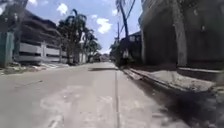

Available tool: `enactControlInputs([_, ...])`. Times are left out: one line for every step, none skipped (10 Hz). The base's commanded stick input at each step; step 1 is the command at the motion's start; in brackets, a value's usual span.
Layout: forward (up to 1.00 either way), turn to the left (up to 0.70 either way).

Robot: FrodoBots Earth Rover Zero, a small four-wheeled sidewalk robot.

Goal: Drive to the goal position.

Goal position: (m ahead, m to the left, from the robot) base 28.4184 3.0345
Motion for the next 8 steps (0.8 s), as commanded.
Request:
enactControlInputs([1.0,0.0])
enactControlInputs([1.0,0.0])
enactControlInputs([1.0,0.0])
enactControlInputs([1.0,0.0])
enactControlInputs([1.0,0.0])
enactControlInputs([1.0,0.0])
enactControlInputs([1.0,0.0])
enactControlInputs([1.0,0.0])
